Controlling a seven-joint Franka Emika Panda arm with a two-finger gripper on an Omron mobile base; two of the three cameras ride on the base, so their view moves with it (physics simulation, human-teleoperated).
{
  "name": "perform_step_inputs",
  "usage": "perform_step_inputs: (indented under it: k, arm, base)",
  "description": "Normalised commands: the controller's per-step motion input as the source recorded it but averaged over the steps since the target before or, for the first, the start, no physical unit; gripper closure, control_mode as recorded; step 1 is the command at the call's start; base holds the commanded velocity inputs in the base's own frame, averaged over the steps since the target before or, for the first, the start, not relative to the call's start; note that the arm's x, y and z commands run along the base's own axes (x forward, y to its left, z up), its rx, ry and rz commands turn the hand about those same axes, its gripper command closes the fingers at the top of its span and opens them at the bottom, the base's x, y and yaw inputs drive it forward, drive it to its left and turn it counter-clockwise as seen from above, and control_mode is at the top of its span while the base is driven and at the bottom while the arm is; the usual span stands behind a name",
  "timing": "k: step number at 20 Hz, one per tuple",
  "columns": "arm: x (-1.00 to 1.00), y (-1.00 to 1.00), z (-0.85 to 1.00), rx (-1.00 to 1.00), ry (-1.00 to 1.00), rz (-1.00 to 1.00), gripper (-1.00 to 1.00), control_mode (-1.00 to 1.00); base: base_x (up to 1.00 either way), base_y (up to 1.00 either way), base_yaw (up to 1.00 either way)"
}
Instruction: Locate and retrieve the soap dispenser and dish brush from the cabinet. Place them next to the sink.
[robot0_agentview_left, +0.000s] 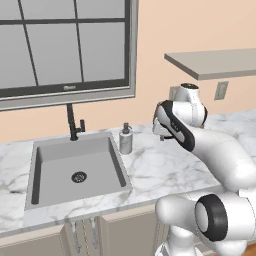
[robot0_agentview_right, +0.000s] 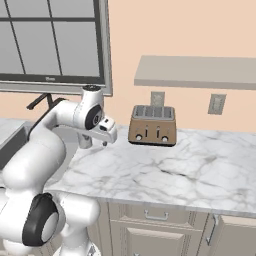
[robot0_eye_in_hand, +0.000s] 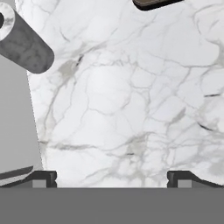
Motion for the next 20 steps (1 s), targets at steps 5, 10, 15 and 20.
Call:
perform_step_inputs:
  k: [5,10,15,20]
  arm:
    - [-0.22,0.01,0.0,-0.04,0.0,-0.01,-1.0,-1.0]
    - [0.0,0.0,0.0,0.0,0.0,0.0,-1.0,-1.0]
    - [-0.03,0.0,0.0,0.0,0.0,0.0,-1.0,1.0]
    - [0.0,0.0,0.0,0.0,0.0,0.0,-1.0,1.0]
  base:
    - [0.0,0.0,0.0]
    - [0.0,0.0,0.0]
    - [-0.14,-0.16,0.0]
    - [0.26,-0.5,0.05]
